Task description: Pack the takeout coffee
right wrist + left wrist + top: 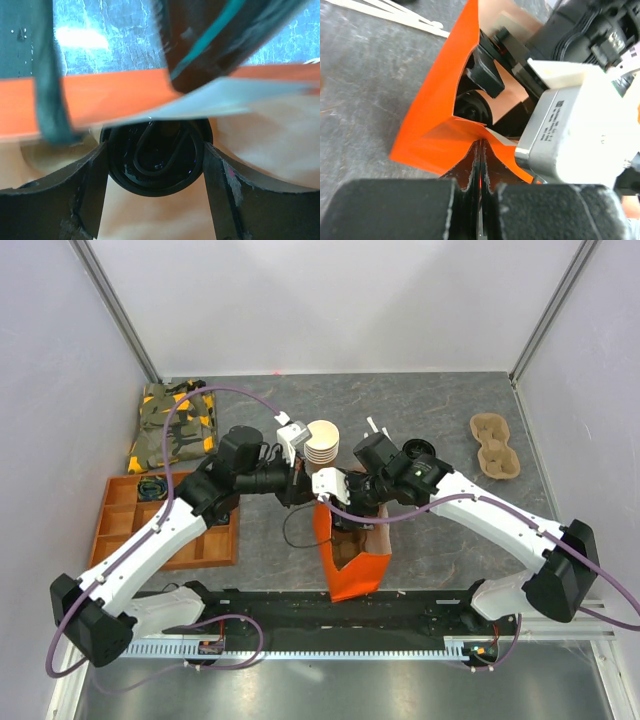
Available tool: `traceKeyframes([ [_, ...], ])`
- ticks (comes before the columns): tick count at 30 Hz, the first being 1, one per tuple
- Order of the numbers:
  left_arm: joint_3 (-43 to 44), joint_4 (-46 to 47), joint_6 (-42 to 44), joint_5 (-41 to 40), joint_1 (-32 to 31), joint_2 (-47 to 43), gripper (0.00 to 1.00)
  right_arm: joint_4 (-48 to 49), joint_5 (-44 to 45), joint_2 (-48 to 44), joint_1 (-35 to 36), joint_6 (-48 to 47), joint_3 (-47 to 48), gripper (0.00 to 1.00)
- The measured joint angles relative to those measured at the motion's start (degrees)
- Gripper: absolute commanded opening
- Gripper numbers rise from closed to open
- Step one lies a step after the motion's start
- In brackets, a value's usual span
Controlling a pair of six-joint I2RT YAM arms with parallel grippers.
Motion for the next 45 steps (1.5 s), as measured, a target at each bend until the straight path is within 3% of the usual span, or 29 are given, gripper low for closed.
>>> traceKeyframes([
  [12, -2.6, -0.5, -0.4, -2.6, 2.8, -5.0, 0.02, -1.3, 3.4, 0.1, 1.1, -2.3, 0.4, 0.48],
  [16, -3.3, -3.1, 1.7, 0.4, 6.3, -6.5, 0.74, -1.7, 3.3, 0.1, 1.1, -3.1, 0.8, 0.48],
  [17, -3.4, -3.8, 2.6, 0.9, 7.5, -7.1, 0.79, -1.9, 3.3, 0.1, 1.1, -3.2, 0.9, 0.48],
  [21, -2.4, -6.8, 3.8, 3.9, 12.6, -10.0, 0.81, -2.5, 3.3, 0.1, 1.1, -3.6, 1.3, 0.48],
  [26, 2.7, -10.6, 4.8, 9.7, 15.1, -8.6, 0.78, -2.6, 3.3, 0.1, 1.1, -3.8, 1.5, 0.48],
  [33, 2.4, -14.4, 9.2, 18.8, 15.3, -8.5, 0.71, -2.6, 3.3, 0.1, 1.1, -4.3, 1.5, 0.48],
  [36, 1.7, -15.9, 11.6, 18.5, 13.7, -6.7, 0.59, -2.6, 3.3, 0.1, 1.1, -4.6, 1.5, 0.48],
  [43, -0.7, -18.1, 15.0, 15.3, 9.2, -5.8, 0.06, -2.6, 3.2, 0.1, 1.1, -4.7, 1.5, 0.48],
  [45, -1.2, -18.3, 16.0, 14.0, 9.2, -6.3, 0.02, -2.6, 3.2, 0.1, 1.1, -4.9, 1.5, 0.48],
])
